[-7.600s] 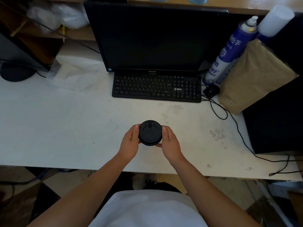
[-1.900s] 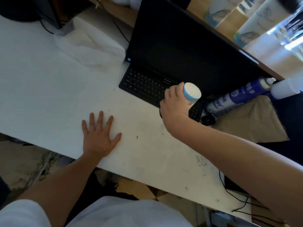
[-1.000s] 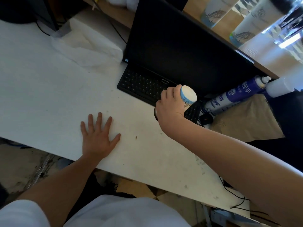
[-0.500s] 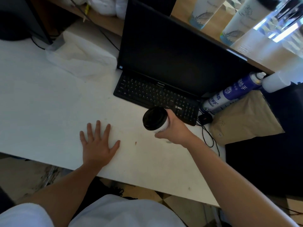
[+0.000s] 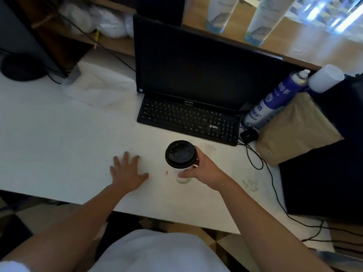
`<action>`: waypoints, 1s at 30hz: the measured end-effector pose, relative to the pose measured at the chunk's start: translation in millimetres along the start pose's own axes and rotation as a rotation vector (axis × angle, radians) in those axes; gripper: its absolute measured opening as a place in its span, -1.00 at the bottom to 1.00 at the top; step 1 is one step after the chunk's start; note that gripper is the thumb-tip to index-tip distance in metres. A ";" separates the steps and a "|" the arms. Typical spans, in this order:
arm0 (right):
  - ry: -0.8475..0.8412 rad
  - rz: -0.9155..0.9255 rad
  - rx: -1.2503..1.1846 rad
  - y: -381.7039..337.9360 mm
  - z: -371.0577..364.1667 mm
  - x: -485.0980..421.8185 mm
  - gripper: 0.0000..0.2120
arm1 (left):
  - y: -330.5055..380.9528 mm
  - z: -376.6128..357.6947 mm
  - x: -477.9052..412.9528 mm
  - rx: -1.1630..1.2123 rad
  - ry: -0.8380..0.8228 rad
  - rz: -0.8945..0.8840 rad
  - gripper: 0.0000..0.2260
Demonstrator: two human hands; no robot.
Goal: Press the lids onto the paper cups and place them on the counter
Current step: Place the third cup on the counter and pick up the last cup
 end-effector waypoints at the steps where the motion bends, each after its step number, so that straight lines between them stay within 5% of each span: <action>1: -0.028 0.002 -0.004 -0.7 -0.8 1.0 -0.22 | 8.1 13.4 4.1 0.137 -0.082 -0.063 -0.33; 4: -0.121 0.036 -0.019 -4.8 -0.8 8.0 -0.25 | 41.5 44.4 31.8 0.596 -0.290 -0.283 -0.42; 13: -0.316 0.125 -0.168 -7.5 3.4 15.1 -0.27 | 73.8 65.7 93.7 0.673 -0.350 -0.556 -0.45; 23: 0.095 0.203 -0.306 -22.4 -26.5 25.3 -0.38 | 72.9 82.4 87.2 0.658 0.000 -0.504 -0.36; 30: 0.265 0.208 -0.283 -46.5 -27.5 46.0 -0.34 | 86.7 104.5 76.8 0.605 -0.091 -0.649 -0.36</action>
Point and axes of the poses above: each hand's wrist, its own x-axis away from the middle knuckle, its own z-axis out of the back of the hand, y = z × x, the point moved 1 cm from there along -x, towards the middle knuckle, and after that the axes turned 8 degrees about -y, right-handed, at the moved point
